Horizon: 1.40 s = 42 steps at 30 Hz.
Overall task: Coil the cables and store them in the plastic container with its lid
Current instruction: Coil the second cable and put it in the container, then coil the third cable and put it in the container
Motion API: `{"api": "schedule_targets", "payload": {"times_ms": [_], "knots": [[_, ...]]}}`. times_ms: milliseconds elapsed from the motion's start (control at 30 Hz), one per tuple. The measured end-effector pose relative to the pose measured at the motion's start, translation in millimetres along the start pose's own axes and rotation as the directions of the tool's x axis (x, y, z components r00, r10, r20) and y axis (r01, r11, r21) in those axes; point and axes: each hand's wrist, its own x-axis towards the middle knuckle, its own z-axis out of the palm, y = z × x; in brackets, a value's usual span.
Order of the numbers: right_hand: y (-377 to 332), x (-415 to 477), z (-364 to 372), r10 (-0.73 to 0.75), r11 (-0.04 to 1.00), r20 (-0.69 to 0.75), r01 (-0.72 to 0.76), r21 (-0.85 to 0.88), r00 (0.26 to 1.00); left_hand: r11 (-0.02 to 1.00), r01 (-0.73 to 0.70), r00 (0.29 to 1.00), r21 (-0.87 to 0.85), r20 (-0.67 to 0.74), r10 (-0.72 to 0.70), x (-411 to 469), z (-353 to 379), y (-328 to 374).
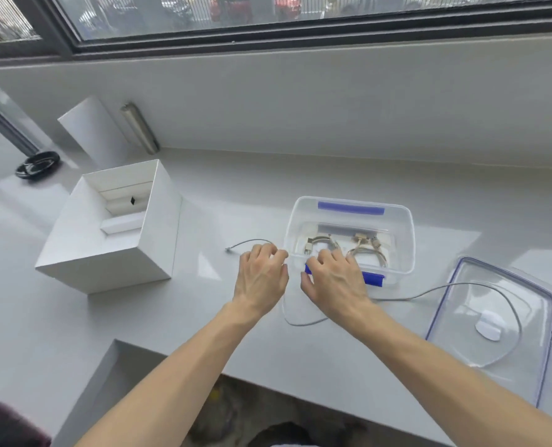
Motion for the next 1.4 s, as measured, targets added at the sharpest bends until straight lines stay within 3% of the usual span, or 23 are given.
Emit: {"api": "schedule_targets", "payload": {"times_ms": [300, 500, 667, 833, 967, 1100, 1200, 1400], "knots": [[-50, -26, 51, 0.001, 0.996, 0.188, 0.016, -0.091, 0.982, 0.995, 0.087, 0.984, -0.044, 0.162, -0.078, -15, 25, -66], [-65, -6, 66, 0.204, 0.971, 0.326, -0.148, -0.187, 0.923, 0.991, 0.102, 0.982, -0.091, 0.169, -0.085, 7, 36, -99], [-66, -6, 75, 0.274, 0.957, 0.443, -0.194, -0.217, 0.854, 0.991, 0.099, 0.974, -0.086, 0.211, -0.079, 29, 45, -113], [-68, -13, 79, 0.299, 0.954, 0.510, -0.235, -0.188, 0.807, 0.995, 0.090, 0.953, -0.035, 0.293, -0.076, 40, 54, -122], [-65, -18, 79, 0.356, 0.926, 0.558, -0.361, -0.106, 0.750, 0.994, 0.076, 0.967, -0.081, 0.249, -0.054, 38, 51, -131], [-58, -21, 72, 0.452, 0.806, 0.561, -0.587, 0.077, 0.694, 0.976, 0.113, 0.980, -0.186, 0.184, -0.079, 31, 36, -138], [-50, -22, 53, 0.493, 0.636, 0.530, -0.701, 0.322, 0.690, 0.937, 0.139, 0.987, -0.322, 0.119, -0.106, 30, 14, -137], [-31, -16, 1, 0.548, 0.307, 0.450, -0.671, 0.675, 0.705, 0.746, 0.186, 0.980, -0.640, 0.072, -0.183, 41, -37, -110]]}}
